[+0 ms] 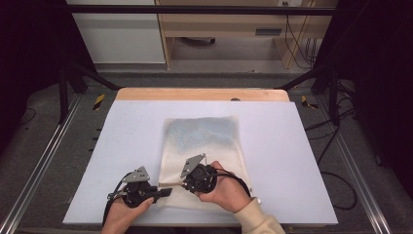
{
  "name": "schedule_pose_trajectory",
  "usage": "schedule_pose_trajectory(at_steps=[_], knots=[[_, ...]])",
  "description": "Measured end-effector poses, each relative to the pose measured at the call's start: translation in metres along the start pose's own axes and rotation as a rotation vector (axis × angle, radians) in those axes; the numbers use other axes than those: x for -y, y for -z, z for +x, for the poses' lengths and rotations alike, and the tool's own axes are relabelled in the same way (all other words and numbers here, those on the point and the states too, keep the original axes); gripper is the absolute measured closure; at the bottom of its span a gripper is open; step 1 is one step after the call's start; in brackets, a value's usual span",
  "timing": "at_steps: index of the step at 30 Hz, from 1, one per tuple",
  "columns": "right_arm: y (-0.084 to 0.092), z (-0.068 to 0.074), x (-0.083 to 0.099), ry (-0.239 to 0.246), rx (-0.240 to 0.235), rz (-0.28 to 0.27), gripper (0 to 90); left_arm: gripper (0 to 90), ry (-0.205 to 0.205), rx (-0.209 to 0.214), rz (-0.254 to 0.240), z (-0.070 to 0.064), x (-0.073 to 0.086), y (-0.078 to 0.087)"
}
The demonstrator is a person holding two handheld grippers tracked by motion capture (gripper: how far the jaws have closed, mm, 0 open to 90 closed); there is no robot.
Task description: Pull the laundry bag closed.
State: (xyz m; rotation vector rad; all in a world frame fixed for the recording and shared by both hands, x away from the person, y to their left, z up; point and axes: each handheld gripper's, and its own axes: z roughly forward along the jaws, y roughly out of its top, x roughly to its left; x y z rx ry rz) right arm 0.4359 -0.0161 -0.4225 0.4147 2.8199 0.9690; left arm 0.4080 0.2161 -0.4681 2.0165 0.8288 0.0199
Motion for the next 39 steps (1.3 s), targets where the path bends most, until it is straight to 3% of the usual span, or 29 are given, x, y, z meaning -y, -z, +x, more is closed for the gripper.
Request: schedule_pose_trajectory(at_steps=[13,39], knots=[[0.000,0.000,0.004,-0.018,-0.012,-0.009,81.9,83.6,-0.001,0.000,-0.003,0.000,-0.001,0.001],[0.008,-0.007,0.016,-0.042,0.011,0.010,81.9,83.7,-0.002,0.004,-0.013,0.000,-0.002,0.004]])
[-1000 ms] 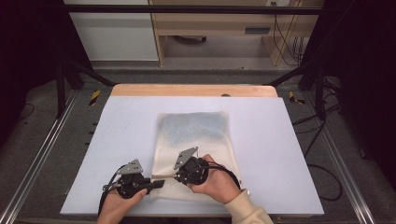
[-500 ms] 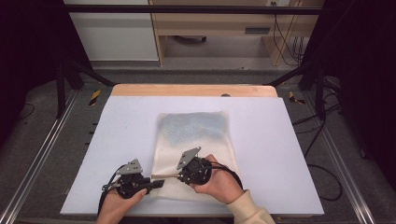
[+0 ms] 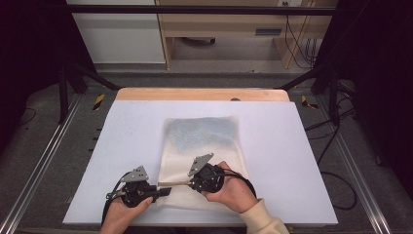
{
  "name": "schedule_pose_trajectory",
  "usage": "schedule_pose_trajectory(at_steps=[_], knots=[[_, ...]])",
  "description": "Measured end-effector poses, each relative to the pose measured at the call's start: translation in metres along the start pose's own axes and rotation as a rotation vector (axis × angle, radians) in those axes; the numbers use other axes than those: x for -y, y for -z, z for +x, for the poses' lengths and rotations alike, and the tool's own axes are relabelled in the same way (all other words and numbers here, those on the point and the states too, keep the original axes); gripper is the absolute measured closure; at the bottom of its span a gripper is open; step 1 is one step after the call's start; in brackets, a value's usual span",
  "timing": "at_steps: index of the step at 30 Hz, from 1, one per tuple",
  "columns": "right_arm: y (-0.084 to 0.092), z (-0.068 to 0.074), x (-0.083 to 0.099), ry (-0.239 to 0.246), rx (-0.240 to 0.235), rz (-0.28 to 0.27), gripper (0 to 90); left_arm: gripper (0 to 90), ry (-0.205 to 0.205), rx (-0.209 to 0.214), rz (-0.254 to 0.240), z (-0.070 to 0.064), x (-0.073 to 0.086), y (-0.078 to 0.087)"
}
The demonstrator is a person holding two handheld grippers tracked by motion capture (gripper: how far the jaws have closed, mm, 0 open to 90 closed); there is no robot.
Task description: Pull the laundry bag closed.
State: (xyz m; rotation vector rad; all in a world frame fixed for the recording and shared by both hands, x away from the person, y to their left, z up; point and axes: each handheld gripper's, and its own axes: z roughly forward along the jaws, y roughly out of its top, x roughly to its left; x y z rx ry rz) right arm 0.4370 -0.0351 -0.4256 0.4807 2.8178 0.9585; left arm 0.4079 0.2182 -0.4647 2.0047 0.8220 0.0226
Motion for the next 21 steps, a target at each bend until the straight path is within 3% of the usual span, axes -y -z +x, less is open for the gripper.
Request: schedule_pose_trajectory(at_steps=[21], knots=[[0.0028,-0.0016,0.0085,-0.018,0.008,-0.004,81.9,83.7,-0.005,0.006,0.006,-0.0003,0.0000,-0.0010]])
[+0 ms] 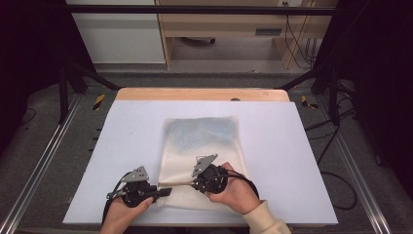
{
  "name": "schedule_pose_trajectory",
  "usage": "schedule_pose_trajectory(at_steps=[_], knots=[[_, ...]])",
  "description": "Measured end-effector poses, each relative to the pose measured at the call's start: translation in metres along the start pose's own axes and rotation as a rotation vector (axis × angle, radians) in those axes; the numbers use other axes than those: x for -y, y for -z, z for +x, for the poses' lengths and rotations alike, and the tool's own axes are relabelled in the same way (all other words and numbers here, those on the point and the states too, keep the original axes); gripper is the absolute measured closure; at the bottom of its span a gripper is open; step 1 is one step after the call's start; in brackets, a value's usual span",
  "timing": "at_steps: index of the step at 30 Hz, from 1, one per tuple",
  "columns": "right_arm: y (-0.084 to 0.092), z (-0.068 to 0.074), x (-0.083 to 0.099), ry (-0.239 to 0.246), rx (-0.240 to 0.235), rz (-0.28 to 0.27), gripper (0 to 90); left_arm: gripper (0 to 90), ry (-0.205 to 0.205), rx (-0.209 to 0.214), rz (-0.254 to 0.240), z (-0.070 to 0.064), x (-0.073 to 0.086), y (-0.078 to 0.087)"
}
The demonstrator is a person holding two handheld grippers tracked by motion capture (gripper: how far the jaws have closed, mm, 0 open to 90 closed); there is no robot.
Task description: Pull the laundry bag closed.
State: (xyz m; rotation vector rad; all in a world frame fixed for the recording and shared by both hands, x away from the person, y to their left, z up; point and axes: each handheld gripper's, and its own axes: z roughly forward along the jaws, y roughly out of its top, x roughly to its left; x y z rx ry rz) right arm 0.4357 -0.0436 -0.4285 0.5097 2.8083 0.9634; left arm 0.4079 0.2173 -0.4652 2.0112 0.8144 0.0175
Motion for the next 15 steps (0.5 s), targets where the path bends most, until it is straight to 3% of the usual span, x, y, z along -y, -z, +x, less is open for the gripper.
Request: schedule_pose_trajectory(at_steps=[15], knots=[[0.0029,-0.0025,0.0044,-0.006,0.002,0.003,81.9,83.7,-0.002,0.003,-0.001,-0.0002,-0.0005,0.0003]])
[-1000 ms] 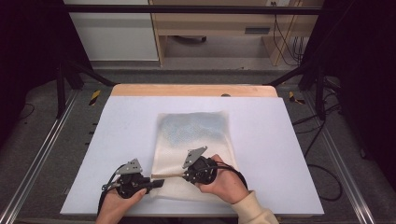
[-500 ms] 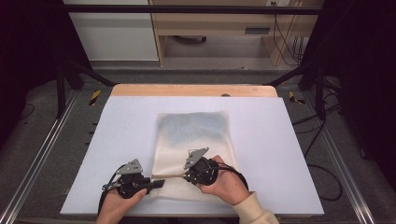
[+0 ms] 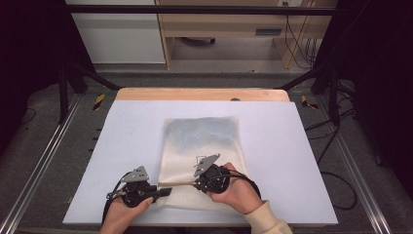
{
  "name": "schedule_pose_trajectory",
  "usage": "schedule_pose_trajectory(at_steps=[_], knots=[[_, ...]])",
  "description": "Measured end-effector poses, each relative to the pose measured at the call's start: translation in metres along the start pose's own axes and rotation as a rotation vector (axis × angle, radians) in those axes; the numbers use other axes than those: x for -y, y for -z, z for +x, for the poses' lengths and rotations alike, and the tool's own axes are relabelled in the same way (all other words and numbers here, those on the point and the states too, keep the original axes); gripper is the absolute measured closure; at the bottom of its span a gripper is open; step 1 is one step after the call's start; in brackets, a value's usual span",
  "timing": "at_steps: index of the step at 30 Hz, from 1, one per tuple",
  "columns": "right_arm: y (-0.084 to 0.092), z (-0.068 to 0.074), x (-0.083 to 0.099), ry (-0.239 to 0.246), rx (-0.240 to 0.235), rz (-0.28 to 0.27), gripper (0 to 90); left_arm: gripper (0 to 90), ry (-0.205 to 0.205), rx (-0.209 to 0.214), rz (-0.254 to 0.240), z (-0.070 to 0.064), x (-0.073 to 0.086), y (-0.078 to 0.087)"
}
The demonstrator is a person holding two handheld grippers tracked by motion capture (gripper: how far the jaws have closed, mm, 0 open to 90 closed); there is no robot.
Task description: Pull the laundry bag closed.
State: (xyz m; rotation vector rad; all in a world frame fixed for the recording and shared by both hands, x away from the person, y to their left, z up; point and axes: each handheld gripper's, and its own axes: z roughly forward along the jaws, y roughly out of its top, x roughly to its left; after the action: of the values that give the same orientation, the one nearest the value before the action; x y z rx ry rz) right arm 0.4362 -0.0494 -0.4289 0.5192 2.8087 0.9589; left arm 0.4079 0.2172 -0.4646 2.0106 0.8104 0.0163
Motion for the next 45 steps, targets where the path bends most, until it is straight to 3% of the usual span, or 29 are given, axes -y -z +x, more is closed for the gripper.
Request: schedule_pose_trajectory(at_steps=[37,45], knots=[[0.015,-0.006,0.024,-0.064,0.036,-0.017,81.9,83.6,-0.005,-0.011,-0.001,0.000,0.000,0.000],[0.012,-0.007,0.025,-0.056,0.032,-0.015,81.8,83.6,-0.007,-0.015,0.004,0.000,0.001,-0.001]])
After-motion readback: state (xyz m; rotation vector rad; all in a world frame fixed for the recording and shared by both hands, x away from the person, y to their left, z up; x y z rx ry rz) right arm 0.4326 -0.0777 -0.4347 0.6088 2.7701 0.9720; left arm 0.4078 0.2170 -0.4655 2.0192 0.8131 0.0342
